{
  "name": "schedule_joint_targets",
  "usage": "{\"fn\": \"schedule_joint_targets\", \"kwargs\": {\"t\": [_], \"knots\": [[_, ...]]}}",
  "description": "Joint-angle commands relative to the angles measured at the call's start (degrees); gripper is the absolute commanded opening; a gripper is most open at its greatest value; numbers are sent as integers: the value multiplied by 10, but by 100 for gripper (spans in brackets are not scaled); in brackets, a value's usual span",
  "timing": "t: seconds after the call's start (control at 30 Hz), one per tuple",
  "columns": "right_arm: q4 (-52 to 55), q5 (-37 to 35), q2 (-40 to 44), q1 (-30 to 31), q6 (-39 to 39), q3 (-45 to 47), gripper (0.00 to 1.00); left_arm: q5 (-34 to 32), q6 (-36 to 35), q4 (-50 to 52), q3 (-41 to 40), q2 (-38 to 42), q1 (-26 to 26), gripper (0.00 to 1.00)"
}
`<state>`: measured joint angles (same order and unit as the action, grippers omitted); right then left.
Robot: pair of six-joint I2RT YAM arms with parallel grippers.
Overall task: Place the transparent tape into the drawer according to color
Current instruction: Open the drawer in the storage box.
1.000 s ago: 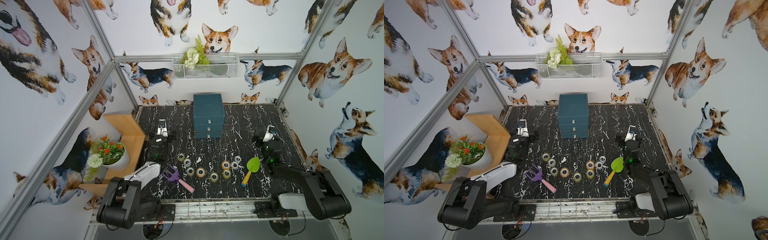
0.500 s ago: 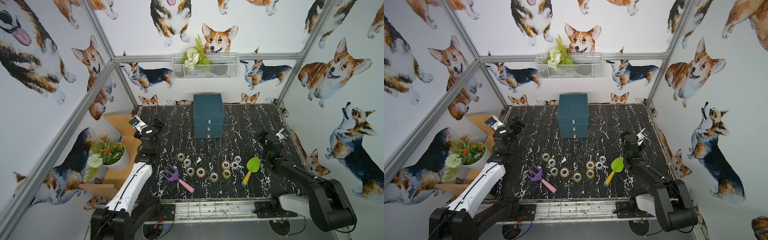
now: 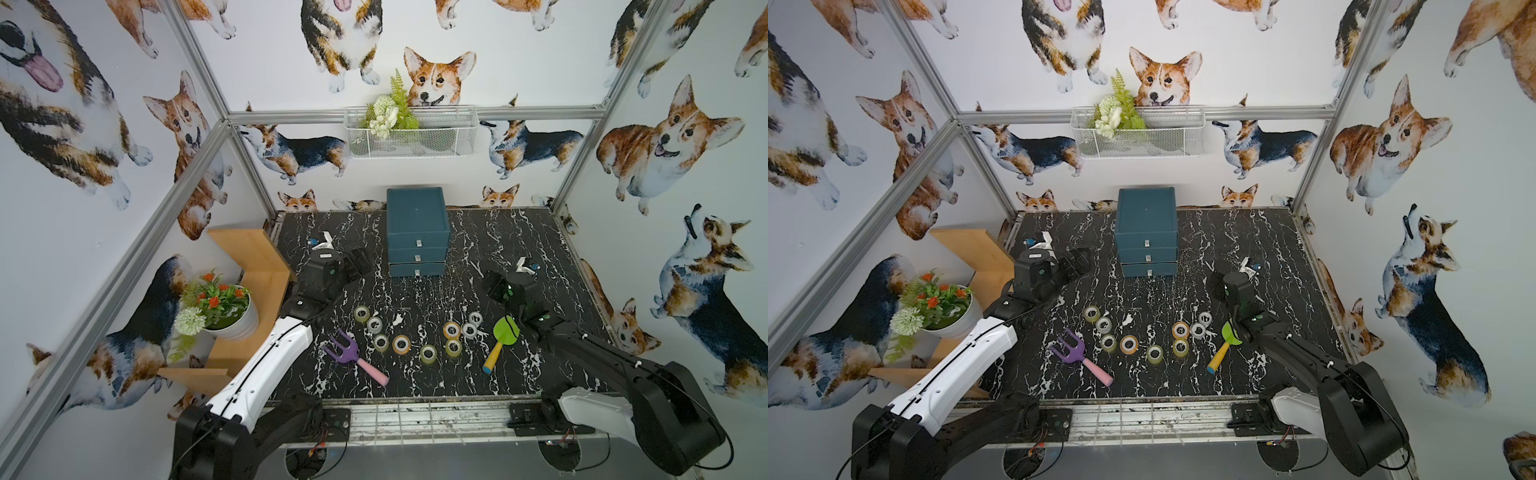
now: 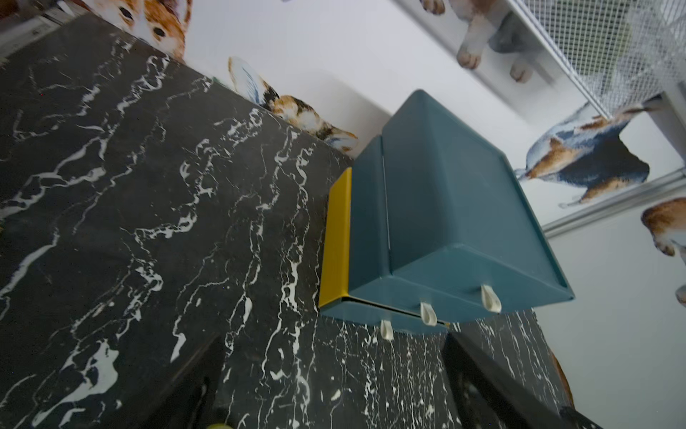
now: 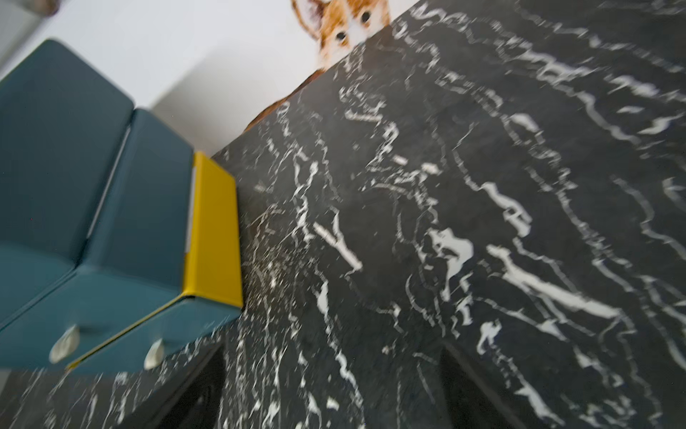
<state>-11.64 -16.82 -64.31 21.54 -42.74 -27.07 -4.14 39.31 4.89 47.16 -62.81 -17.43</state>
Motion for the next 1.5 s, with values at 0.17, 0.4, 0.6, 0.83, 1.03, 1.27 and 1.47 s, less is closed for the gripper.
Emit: {"fn": "schedule_joint_targets", "kwargs": {"t": [0.17,0.4,0.6,0.83,1.03,1.27,1.47], "knots": [[-122,131,6,58,-46,-12,70,78,-83,68,218,-132,-7,95],[-135,121,-52,103,-54,-67,68,93,-141,139,378,-267,-1,92],[-133,124,-76,109,-64,-95,66,168,-178,161,442,-343,13,91],[-153,124,-93,112,-77,-101,59,210,-195,165,464,-381,15,81],[-179,130,-120,116,-93,-116,58,184,-204,179,464,-404,15,61],[-261,154,-164,122,-125,-133,54,188,-202,169,455,-417,15,58],[-318,180,-198,124,-176,-142,54,173,-203,160,436,-418,14,54]]}}
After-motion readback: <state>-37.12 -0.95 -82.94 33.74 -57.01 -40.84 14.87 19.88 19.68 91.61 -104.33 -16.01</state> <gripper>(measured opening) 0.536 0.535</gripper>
